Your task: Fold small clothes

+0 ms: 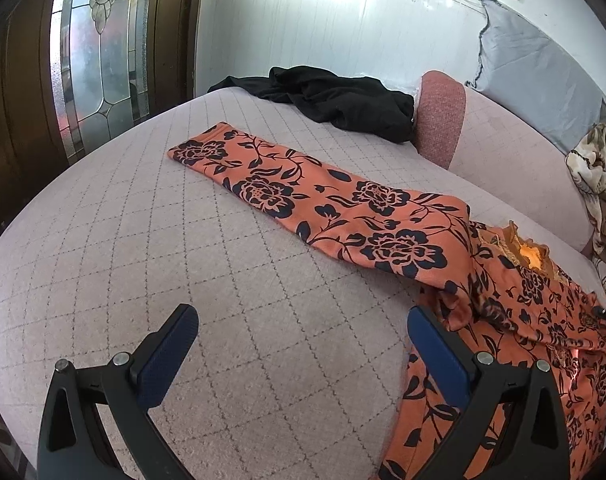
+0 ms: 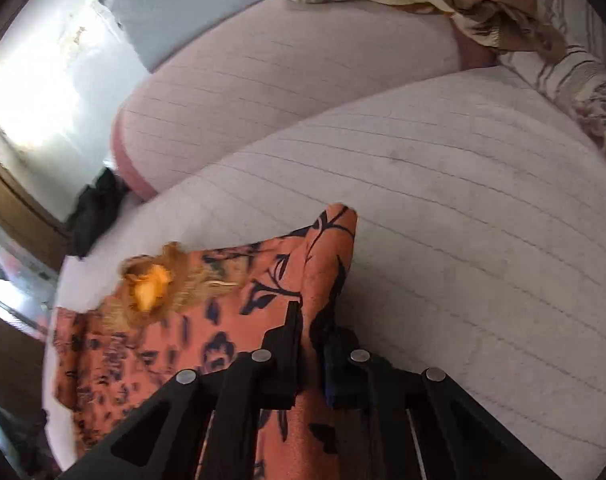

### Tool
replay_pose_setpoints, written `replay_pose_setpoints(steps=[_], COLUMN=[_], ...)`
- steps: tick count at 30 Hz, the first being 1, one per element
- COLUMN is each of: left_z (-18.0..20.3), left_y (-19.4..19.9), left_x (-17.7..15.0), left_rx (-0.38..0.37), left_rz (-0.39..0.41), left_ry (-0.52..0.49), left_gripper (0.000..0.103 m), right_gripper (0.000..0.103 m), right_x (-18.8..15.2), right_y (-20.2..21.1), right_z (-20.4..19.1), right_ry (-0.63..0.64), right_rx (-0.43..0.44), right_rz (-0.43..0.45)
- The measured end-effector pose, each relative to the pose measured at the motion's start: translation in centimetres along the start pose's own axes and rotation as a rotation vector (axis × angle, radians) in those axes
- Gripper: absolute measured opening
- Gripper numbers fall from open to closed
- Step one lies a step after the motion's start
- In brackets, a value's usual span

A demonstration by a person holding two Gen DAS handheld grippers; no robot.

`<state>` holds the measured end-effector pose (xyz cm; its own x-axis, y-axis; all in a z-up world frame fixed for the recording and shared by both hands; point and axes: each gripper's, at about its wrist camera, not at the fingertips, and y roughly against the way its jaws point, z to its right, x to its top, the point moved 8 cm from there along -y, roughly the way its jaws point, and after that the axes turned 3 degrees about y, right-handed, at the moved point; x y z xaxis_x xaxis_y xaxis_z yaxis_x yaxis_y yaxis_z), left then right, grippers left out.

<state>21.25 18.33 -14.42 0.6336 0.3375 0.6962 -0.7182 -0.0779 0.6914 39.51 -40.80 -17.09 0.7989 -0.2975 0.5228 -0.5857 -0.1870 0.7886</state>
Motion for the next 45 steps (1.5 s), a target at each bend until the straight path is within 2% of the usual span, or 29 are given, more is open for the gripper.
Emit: replay_pose_setpoints(steps=[1, 2, 5, 6, 7, 9, 10, 11, 12, 13, 14, 15, 16, 18, 20, 22, 24, 26, 30, 33, 37, 43, 45], left_z=[0.3, 0.5, 0.6, 0.6, 0.5, 0.4, 0.3, 0.1, 0.0, -0.3, -0.5, -0.7, -1.0, -1.9, -3.1, -4.3, -5.0, -6.0, -7.8, -9.3, -11.4, -11.5, -11.4], left_y=[0.1, 0.1, 0.4, 0.5, 0.6, 0.8, 0.8, 0.8, 0.7, 0.7, 0.6, 0.6, 0.6, 0.7, 0.7, 0.4, -0.7, -2.7, -7.6, -11.6, -15.1, -17.0, -17.7], left_x=[0.0, -0.1, -0.1, 0.0, 0.0, 0.2, 0.2, 0.3, 0.3, 0.3, 0.2, 0.2, 0.2, 0.3, 0.9, 2.1, 3.8, 6.1, 10.5, 12.3, 12.6, 14.6, 14.9], left_rx=[-0.008, -0.010, -0.014, -0.025, -0.034, -0.037, -0.041, -0.048, -0.056, -0.065, -0.073, -0.084, -0.092, -0.111, -0.139, -0.181, -0.245, -0.285, -0.315, -0.290, -0.181, -0.119, -0.078], left_rz=[0.001, 0.002, 0.006, 0.006, 0.008, 0.013, 0.013, 0.011, 0.007, 0.002, -0.004, -0.011, -0.015, -0.022, -0.024, -0.033, -0.049, -0.079, -0.126, -0.165, -0.176, -0.155, -0.145], left_ry=[-0.010, -0.022, -0.032, -0.021, -0.011, 0.000, 0.010, 0.022, 0.037, 0.056, 0.073, 0.091, 0.106, 0.134, 0.195, 0.280, 0.345, 0.427, 0.539, 0.616, 0.643, 0.578, 0.560], left_gripper=[0.103, 0.103, 0.103, 0.103, 0.103, 0.103, 0.103, 0.103, 0.103, 0.103, 0.103, 0.103, 0.103, 0.103, 0.103, 0.103, 0.103, 0.103, 0.103, 0.102, 0.094, 0.088, 0.084], right_gripper=[0.009, 0.012, 0.020, 0.029, 0.029, 0.030, 0.036, 0.043, 0.072, 0.093, 0.097, 0.096, 0.090, 0.087, 0.087, 0.093, 0.093, 0.093, 0.093, 0.093, 0.093, 0.093, 0.093], right_x=[-0.7, -1.2, -1.2, -1.0, -0.8, -0.4, -0.8, -1.4, -2.4, -3.5, -4.7, -6.4, -8.0, -7.6, -7.3, -8.4, -10.9, -13.5, -14.5, -14.7, -15.0, -14.8, -14.8], right_y=[-1.1, -1.6, 0.0, 0.9, 2.4, 5.0, 6.0, 6.7, 7.0, 6.8, 5.5, 2.9, 0.6, 3.0, 6.6, 9.7, 10.5, 9.6, 8.3, 8.5, 7.5, 7.1, 6.9], right_z=[1.0, 1.3, 1.8, 2.2, 2.1, -0.3, -1.8, -3.6, -5.3, -6.3, -6.5, -5.9, -4.8, -5.2, -7.1, -8.0, -9.4, -9.6, -10.1, -11.5, -12.5, -12.0, -11.8], right_ry=[-0.007, -0.013, -0.098, -0.117, -0.122, -0.103, -0.081, -0.057, -0.043, -0.030, -0.012, -0.002, -0.036, -0.048, -0.029, -0.005, 0.068, 0.102, 0.119, 0.186, 0.199, 0.148, 0.130], right_rx=[-0.032, -0.014, 0.022, -0.009, -0.042, 0.026, 0.085, 0.155, 0.234, 0.289, 0.272, 0.207, 0.155, 0.147, 0.206, 0.161, 0.154, 0.133, 0.176, 0.172, 0.217, 0.251, 0.258], right_rz=[-0.037, -0.041, 0.006, 0.025, 0.064, 0.127, 0.131, 0.126, 0.119, 0.113, 0.083, -0.013, -0.101, 0.037, 0.161, 0.282, 0.301, 0.265, 0.212, 0.240, 0.209, 0.193, 0.186])
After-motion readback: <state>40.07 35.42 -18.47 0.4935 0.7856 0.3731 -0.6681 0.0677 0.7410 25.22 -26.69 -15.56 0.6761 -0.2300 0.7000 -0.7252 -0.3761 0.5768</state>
